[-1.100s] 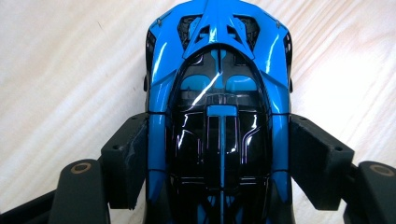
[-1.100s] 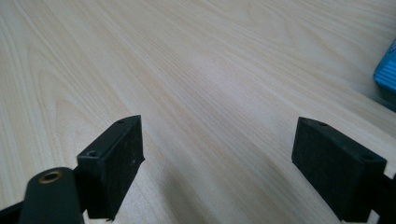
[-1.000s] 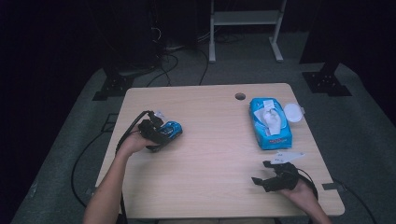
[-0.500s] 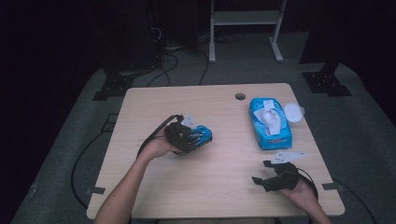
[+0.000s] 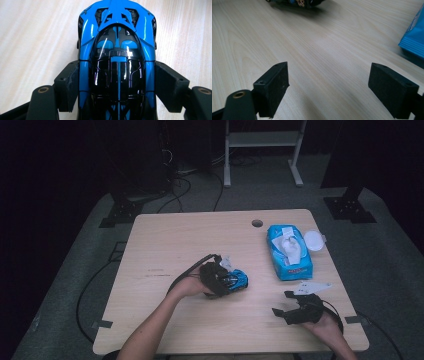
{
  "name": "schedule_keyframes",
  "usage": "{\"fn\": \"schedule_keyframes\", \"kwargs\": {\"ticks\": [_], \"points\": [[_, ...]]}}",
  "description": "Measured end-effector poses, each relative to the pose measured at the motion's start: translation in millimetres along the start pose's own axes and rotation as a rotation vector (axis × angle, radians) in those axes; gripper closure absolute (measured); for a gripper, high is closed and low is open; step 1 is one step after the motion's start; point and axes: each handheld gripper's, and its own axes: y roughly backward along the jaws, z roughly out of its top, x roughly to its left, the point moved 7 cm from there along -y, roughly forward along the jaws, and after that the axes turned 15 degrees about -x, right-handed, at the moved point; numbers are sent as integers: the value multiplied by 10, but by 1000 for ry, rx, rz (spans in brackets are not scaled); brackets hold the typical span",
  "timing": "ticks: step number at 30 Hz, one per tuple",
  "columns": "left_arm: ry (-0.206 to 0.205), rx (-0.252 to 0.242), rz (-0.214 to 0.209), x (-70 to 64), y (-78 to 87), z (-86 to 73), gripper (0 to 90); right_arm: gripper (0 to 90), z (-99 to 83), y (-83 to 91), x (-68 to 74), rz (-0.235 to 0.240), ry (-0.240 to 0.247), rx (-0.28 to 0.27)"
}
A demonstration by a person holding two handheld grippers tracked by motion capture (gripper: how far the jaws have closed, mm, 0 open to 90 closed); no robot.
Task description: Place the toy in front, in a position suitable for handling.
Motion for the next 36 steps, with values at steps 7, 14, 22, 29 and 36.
{"fn": "schedule_keyframes", "kwargs": {"ticks": [7,14,22,29,36], "points": [[10,19,-32,-71,-67,-42,279,157,-7,-9,0,1,1,5],[21,24,-31,-61,-108,-90,279,157,-5,-17,15,2,3,5],[17,19,-19,-68,-128,-112,274,157,-10,-19,13,5,1,8],[85,-95,2,-65,-41,-114,187,156,9,-19,-6,-2,1,-3],[133,-238,72,4,280,-165,113,157,49,-8,-30,-3,-17,-12]]}}
